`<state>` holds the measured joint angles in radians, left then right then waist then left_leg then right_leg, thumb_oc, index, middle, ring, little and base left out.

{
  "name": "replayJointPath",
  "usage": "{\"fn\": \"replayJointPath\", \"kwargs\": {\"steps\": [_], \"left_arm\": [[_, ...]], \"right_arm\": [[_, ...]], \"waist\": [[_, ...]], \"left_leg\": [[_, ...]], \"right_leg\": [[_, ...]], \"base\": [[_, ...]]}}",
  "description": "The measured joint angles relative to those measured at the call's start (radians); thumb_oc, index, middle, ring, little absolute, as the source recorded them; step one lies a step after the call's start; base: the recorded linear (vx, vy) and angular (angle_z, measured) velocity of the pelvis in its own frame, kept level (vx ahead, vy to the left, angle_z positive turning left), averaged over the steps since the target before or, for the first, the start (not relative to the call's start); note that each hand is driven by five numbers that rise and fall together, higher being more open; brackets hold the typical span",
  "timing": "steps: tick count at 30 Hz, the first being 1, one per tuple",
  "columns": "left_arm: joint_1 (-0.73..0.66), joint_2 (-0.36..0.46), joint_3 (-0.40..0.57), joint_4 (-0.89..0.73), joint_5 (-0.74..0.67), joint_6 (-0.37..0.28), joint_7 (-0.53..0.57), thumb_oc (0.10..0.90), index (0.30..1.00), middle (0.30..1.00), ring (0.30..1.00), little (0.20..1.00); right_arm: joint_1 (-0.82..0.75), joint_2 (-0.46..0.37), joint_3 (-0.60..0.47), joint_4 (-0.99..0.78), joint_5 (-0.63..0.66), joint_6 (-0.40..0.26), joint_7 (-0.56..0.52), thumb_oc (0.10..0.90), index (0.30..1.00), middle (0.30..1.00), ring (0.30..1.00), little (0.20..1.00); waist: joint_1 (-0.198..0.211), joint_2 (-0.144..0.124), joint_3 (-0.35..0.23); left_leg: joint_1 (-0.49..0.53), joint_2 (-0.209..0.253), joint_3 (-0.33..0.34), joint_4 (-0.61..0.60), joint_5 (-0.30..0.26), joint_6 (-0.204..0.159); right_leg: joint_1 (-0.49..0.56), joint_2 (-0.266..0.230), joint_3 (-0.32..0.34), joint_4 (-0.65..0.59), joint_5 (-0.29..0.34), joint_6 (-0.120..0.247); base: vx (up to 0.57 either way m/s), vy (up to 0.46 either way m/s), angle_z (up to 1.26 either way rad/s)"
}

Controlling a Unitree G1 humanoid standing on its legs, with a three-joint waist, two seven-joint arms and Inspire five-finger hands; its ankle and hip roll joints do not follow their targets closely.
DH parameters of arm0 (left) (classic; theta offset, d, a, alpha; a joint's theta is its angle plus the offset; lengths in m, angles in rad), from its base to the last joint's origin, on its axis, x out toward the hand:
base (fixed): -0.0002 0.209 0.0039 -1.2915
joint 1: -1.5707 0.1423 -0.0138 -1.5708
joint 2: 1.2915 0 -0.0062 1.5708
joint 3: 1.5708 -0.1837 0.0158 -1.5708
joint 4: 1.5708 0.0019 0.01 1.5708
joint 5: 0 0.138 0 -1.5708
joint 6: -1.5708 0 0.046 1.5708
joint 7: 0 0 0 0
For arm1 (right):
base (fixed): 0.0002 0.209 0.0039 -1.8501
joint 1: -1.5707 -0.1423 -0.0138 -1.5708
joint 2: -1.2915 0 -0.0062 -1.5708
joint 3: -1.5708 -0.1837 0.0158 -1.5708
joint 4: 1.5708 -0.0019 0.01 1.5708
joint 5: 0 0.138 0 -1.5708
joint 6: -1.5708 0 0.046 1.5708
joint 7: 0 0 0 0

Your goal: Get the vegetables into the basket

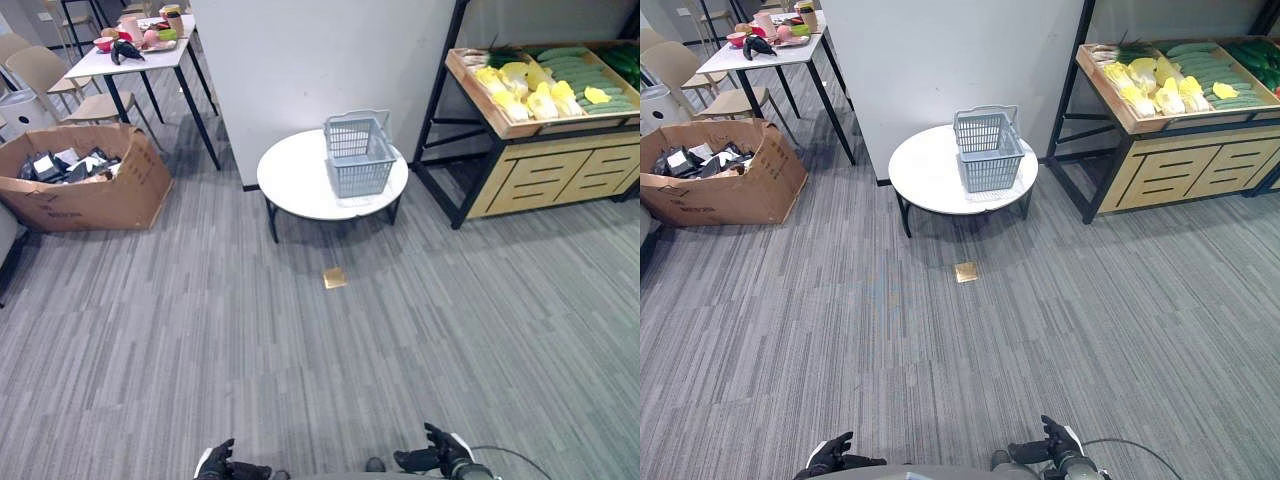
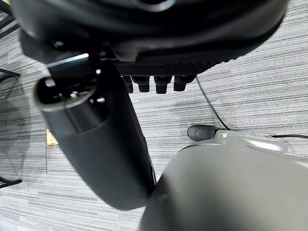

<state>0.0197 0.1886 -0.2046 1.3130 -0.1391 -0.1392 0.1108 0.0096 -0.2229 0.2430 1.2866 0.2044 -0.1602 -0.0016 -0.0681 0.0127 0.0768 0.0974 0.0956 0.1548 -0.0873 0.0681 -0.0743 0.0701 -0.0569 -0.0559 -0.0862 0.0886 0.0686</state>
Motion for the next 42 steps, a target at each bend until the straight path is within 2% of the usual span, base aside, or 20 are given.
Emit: {"fn": "replayJointPath", "kwargs": {"steps": [37,40,42], "left_arm": [[0.000,0.002,-0.001,0.021,0.000,0.000,0.000,0.900,1.000,1.000,1.000,1.000],[-0.011,0.002,0.001,0.020,-0.005,-0.001,0.000,0.900,1.000,1.000,1.000,1.000],[-0.038,0.005,-0.001,0.021,-0.018,0.000,0.001,0.900,1.000,1.000,1.000,1.000]], "right_arm": [[0.003,0.005,0.001,0.003,0.001,0.002,-0.005,0.900,1.000,1.000,1.000,1.000],[-0.006,-0.001,-0.001,-0.002,0.015,0.000,-0.005,0.900,1.000,1.000,1.000,1.000],[-0.030,-0.003,-0.002,-0.015,0.043,-0.004,-0.005,0.900,1.000,1.000,1.000,1.000]], "waist": [[0.000,-0.007,-0.012],[-0.002,-0.005,-0.003],[-0.004,0.002,0.026]], "left_leg": [[0.005,0.005,0.021,0.000,-0.001,-0.002],[-0.021,0.004,0.022,0.000,0.003,0.000],[-0.049,0.002,0.028,0.004,0.012,0.003]], "right_leg": [[-0.004,0.004,0.016,0.000,0.003,-0.001],[-0.056,0.004,0.022,0.044,-0.004,0.000],[-0.119,0.002,0.033,0.112,-0.026,0.002]], "base": [[0.00,-0.002,-0.01],[-0.12,-0.013,-0.07],[-0.06,-0.068,-0.09]]}}
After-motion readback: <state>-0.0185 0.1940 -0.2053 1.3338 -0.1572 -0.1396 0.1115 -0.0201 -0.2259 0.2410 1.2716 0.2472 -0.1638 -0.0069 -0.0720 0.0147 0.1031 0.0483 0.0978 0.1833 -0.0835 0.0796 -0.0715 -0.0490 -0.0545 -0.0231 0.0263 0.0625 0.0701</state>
